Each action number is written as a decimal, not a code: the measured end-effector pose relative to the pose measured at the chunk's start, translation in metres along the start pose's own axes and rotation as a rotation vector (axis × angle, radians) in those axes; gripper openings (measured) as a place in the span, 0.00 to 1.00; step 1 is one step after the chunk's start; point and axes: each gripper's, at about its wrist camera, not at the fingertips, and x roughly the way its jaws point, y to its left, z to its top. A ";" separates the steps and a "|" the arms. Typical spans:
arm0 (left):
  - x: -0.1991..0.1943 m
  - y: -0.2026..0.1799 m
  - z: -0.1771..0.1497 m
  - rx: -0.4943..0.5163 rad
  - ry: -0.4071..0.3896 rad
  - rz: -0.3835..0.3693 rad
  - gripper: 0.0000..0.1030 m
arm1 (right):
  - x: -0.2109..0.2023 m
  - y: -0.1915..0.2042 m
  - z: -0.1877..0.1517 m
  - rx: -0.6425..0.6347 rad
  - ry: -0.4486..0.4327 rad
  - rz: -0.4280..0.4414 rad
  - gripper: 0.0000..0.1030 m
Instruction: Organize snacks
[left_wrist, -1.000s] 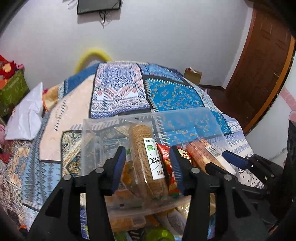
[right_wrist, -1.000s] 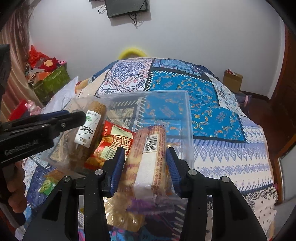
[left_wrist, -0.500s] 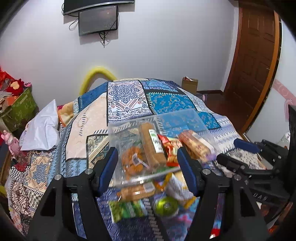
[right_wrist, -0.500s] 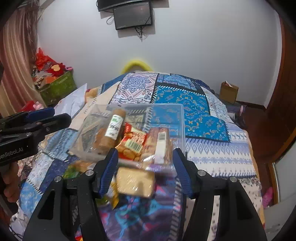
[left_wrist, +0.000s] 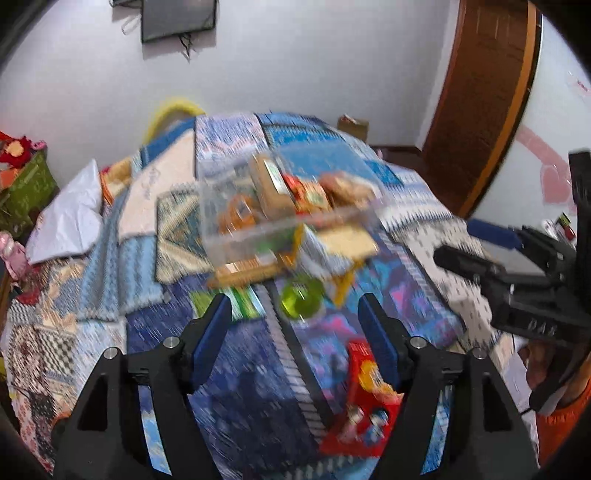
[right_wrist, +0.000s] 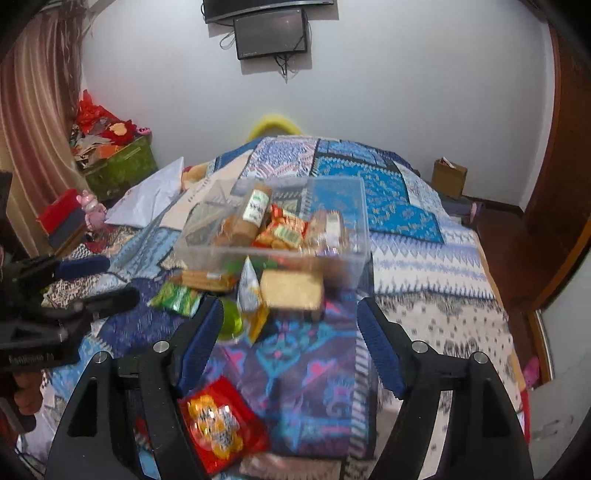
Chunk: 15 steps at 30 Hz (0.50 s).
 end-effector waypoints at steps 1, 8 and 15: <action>0.003 -0.004 -0.008 0.000 0.018 -0.011 0.70 | -0.002 -0.002 -0.005 0.009 0.006 -0.002 0.70; 0.027 -0.040 -0.041 0.024 0.150 -0.084 0.70 | -0.011 -0.012 -0.032 0.042 0.033 -0.004 0.70; 0.041 -0.071 -0.063 0.090 0.230 -0.113 0.70 | -0.015 -0.022 -0.050 0.079 0.053 -0.001 0.70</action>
